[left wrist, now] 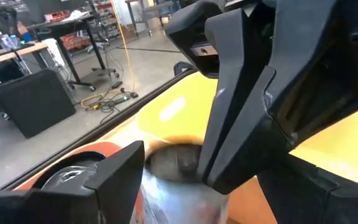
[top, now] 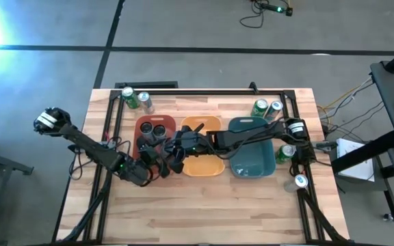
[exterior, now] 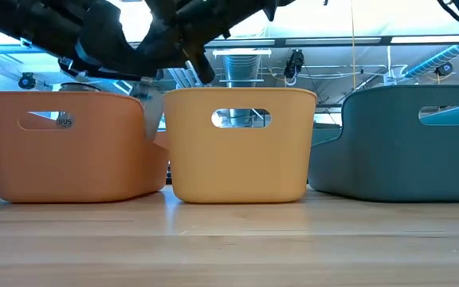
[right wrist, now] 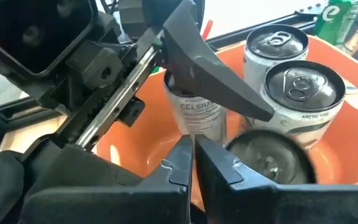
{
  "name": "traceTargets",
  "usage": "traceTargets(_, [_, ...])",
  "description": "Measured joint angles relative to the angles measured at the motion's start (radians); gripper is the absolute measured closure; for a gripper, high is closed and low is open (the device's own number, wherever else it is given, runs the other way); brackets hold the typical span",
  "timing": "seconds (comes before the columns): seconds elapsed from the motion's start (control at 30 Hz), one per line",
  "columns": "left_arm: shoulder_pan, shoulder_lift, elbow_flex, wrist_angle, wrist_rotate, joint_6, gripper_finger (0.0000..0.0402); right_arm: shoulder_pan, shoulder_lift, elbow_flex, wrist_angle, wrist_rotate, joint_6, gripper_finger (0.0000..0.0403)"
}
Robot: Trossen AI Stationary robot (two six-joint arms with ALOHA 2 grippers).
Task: Sort soda cans
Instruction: Put the white soda can into the orange bin
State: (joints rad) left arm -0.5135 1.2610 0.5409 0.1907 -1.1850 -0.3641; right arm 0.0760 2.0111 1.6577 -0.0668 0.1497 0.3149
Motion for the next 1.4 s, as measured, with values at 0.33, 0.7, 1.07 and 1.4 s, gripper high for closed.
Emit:
traceTargets(0.33, [0.000, -0.002, 0.001, -0.019, 0.002, -0.015, 0.0126, 0.000, 0.004, -0.002, 0.002, 0.000, 0.001, 0.0390])
traceTargets(0.7, [0.000, -0.038, 0.006, -0.015, -0.006, -0.018, 0.0126, -0.015, -0.073, 0.000, -0.154, 0.155, -0.053, 0.0390])
traceTargets(1.07, [-0.029, -0.196, 0.005, -0.034, -0.002, 0.026, 0.0126, -0.112, -0.079, -0.022, -0.240, 0.218, -0.041, 0.0390])
traceTargets(1.4, [-0.094, -0.448, 0.005, -0.081, 0.065, 0.095, 0.0126, -0.139, -0.044, -0.045, -0.197, 0.136, -0.006, 0.0390])
